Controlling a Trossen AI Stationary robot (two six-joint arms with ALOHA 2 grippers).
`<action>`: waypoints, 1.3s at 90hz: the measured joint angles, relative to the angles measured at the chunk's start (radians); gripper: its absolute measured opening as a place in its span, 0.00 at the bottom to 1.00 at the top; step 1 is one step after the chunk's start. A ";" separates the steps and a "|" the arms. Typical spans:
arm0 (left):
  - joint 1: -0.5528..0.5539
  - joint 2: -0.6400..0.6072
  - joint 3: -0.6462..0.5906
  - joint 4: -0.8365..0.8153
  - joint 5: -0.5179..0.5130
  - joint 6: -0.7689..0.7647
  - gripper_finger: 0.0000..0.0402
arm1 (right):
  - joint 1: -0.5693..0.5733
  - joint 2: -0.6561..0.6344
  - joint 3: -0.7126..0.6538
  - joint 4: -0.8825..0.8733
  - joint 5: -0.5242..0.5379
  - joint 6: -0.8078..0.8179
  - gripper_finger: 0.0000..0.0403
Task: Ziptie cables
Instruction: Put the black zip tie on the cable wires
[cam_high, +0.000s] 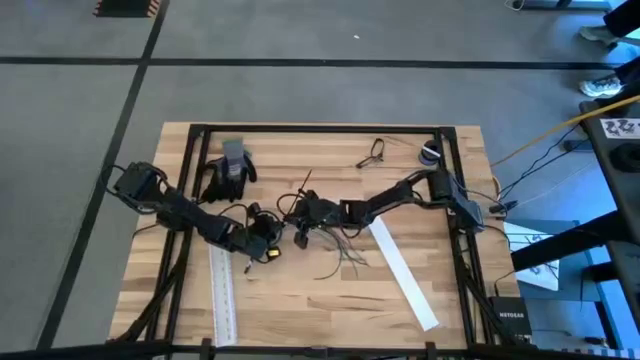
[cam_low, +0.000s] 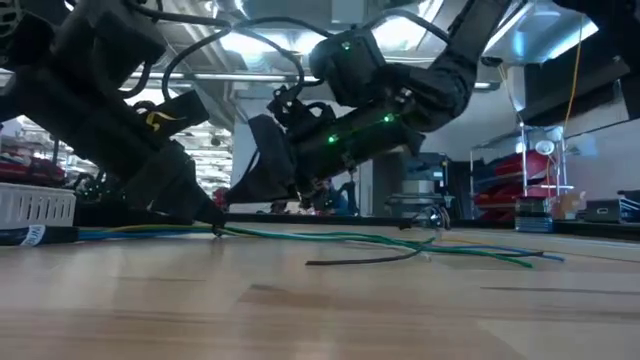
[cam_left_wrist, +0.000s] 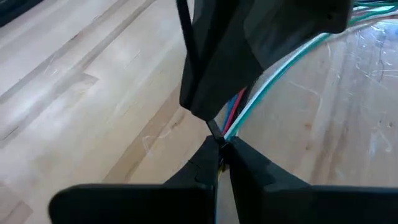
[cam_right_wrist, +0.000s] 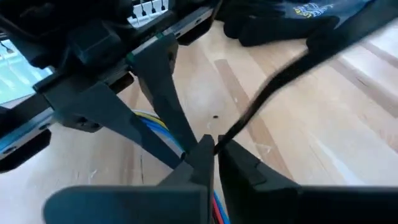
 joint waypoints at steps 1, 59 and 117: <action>0.000 0.000 0.000 0.000 0.000 0.000 0.02 | 0.000 0.000 0.000 0.000 0.000 -0.003 0.00; 0.000 0.000 0.000 -0.008 -0.002 0.001 0.02 | -0.001 0.000 0.000 -0.002 0.025 -0.050 0.00; -0.002 0.026 -0.017 -0.018 -0.008 -0.036 0.02 | -0.004 -0.119 0.001 -0.159 0.213 -0.249 0.00</action>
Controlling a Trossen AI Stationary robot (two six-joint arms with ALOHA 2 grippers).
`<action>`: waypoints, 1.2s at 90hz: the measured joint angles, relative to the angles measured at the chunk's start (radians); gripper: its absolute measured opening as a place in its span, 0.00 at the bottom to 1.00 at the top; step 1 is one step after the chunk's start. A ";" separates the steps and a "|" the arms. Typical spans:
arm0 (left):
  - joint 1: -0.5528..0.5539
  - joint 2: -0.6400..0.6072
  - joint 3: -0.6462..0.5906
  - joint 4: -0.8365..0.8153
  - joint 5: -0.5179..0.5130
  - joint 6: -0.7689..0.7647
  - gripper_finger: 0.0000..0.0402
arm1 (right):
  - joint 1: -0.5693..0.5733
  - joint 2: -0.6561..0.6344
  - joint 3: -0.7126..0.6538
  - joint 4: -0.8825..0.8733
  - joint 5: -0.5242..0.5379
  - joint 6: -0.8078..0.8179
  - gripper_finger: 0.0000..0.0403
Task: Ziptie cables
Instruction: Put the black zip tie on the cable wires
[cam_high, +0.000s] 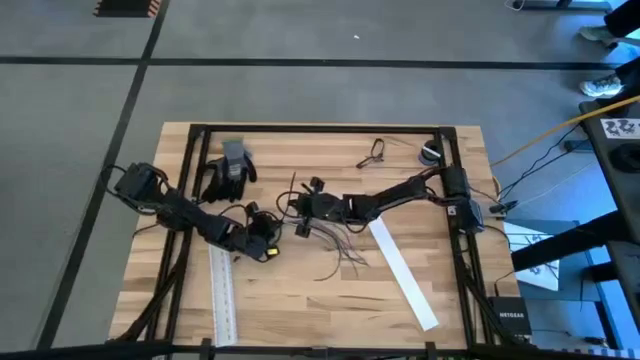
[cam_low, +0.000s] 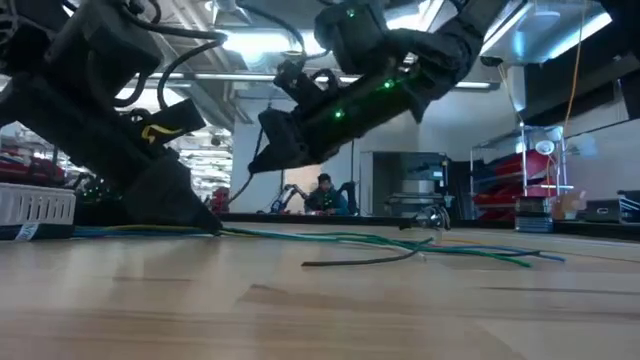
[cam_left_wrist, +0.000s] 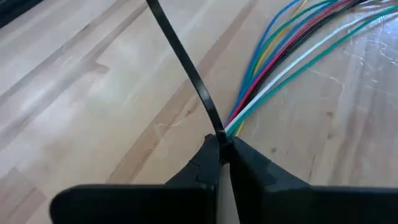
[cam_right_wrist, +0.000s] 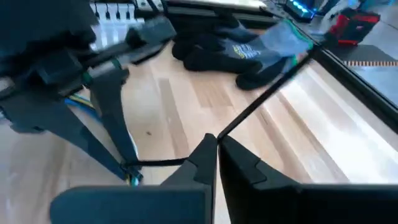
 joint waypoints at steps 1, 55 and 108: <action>0.000 0.000 0.000 0.000 0.000 0.000 0.02 | 0.000 0.000 0.000 -0.003 0.004 0.000 0.00; 0.001 0.001 -0.001 0.020 0.010 0.011 0.02 | 0.000 -0.227 -0.052 -0.372 -0.139 0.140 0.31; 0.000 0.003 0.003 0.048 0.017 0.016 0.02 | 0.010 0.097 -0.018 0.203 -0.279 0.213 0.42</action>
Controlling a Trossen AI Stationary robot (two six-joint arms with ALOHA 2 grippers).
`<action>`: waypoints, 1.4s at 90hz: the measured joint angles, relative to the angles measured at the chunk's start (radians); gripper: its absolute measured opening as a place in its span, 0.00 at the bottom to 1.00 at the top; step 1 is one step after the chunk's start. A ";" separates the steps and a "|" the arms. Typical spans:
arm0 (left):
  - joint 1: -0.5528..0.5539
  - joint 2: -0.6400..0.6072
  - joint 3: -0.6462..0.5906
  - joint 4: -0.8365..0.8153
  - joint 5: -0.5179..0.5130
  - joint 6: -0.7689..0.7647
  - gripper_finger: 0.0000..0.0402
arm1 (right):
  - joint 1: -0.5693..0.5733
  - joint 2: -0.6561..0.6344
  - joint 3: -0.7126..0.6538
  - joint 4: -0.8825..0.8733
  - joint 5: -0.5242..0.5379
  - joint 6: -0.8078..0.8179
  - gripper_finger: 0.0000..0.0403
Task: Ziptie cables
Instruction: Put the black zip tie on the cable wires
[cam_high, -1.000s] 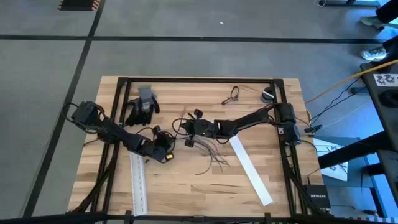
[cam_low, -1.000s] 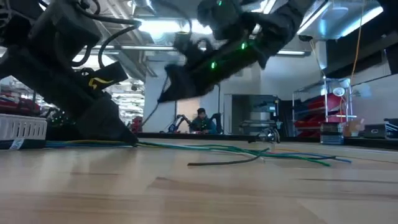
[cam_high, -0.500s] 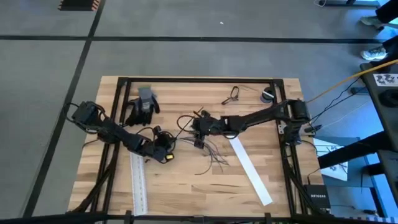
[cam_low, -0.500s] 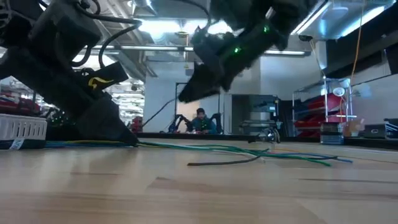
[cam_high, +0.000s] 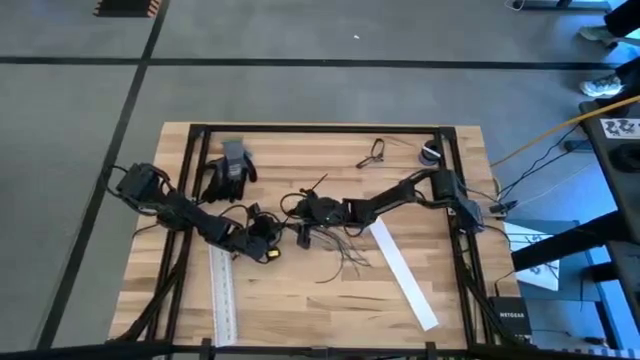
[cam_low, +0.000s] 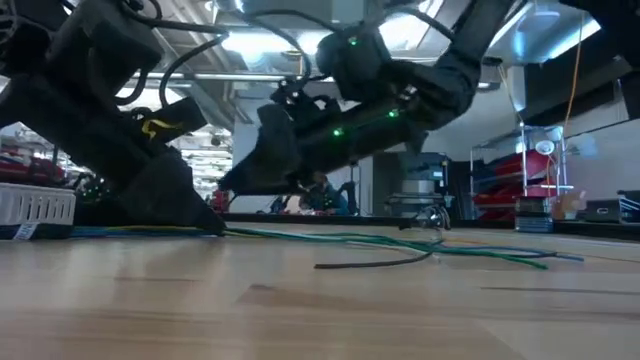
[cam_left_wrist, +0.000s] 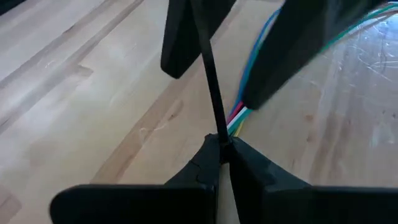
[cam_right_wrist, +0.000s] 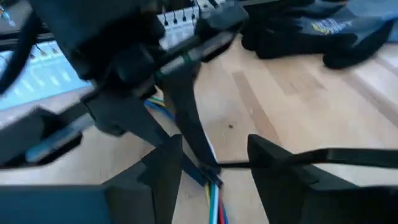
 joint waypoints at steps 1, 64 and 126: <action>0.000 0.000 0.000 0.000 0.000 0.000 0.02 | 0.000 0.000 0.000 0.000 0.000 0.000 0.41; 0.002 0.000 0.000 0.011 -0.005 0.020 0.02 | 0.007 0.041 0.031 -0.058 0.009 -0.040 0.02; 0.000 0.074 -0.001 0.008 -0.034 -0.034 0.03 | 0.019 -0.123 0.030 -0.199 0.390 -0.372 0.00</action>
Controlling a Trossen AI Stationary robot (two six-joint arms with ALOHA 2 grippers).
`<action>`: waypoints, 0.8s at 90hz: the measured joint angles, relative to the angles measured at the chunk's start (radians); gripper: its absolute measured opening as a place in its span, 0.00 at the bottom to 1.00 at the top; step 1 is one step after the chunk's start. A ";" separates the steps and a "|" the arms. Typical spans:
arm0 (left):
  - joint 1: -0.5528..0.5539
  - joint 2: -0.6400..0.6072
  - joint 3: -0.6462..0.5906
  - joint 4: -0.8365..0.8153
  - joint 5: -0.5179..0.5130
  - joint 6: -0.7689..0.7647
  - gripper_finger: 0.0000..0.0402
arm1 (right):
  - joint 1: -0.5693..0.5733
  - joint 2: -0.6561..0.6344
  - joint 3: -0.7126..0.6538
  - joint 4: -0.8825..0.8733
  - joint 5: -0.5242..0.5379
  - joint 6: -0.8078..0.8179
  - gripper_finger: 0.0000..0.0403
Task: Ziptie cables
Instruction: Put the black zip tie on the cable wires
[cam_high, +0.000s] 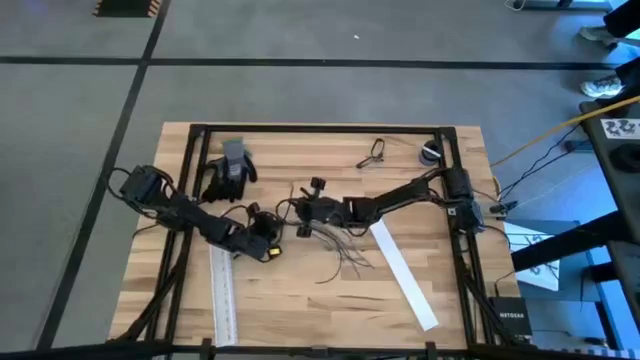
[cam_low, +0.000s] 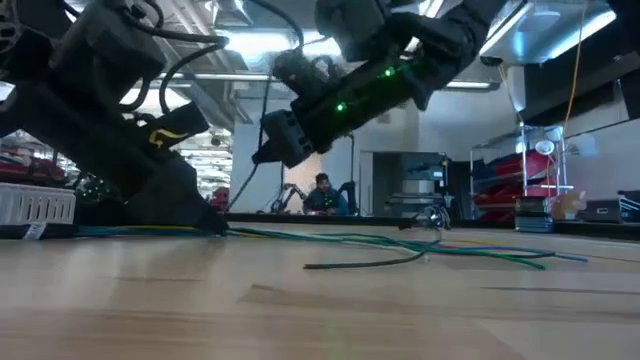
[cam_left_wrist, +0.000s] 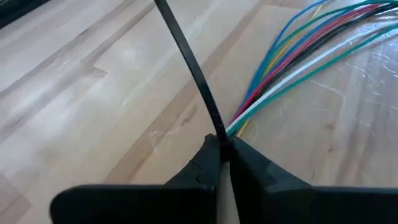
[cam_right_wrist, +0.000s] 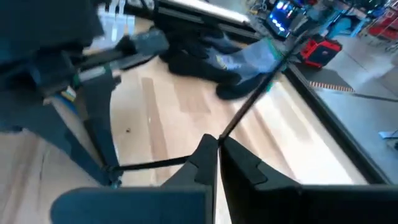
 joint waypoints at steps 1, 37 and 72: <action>0.000 0.000 0.000 0.000 0.001 0.000 0.03 | 0.000 0.000 0.000 0.002 -0.002 0.000 0.00; 0.003 -0.038 0.000 -0.011 0.074 0.027 0.30 | 0.000 0.000 0.001 -0.041 -0.024 0.024 0.00; -0.027 -0.298 0.001 -0.159 0.109 0.096 0.41 | 0.000 0.000 0.002 -0.064 -0.096 0.067 0.00</action>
